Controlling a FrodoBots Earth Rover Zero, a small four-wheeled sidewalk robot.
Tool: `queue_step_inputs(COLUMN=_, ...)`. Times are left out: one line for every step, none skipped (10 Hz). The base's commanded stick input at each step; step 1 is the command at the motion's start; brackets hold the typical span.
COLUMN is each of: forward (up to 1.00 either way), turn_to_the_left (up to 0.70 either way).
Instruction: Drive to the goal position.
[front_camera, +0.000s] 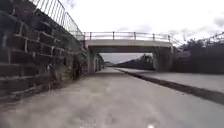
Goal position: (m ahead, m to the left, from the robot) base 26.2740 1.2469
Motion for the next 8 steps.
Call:
queue_step_inputs(forward=1.0, turn_to_the_left=0.0)
queue_step_inputs(forward=1.0, turn_to_the_left=0.0)
queue_step_inputs(forward=1.0, turn_to_the_left=0.0)
queue_step_inputs(forward=1.0, turn_to_the_left=0.0)
queue_step_inputs(forward=1.0, turn_to_the_left=0.0)
queue_step_inputs(forward=1.0, turn_to_the_left=0.0)
queue_step_inputs(forward=1.0, turn_to_the_left=0.0)
queue_step_inputs(forward=1.0, turn_to_the_left=0.0)
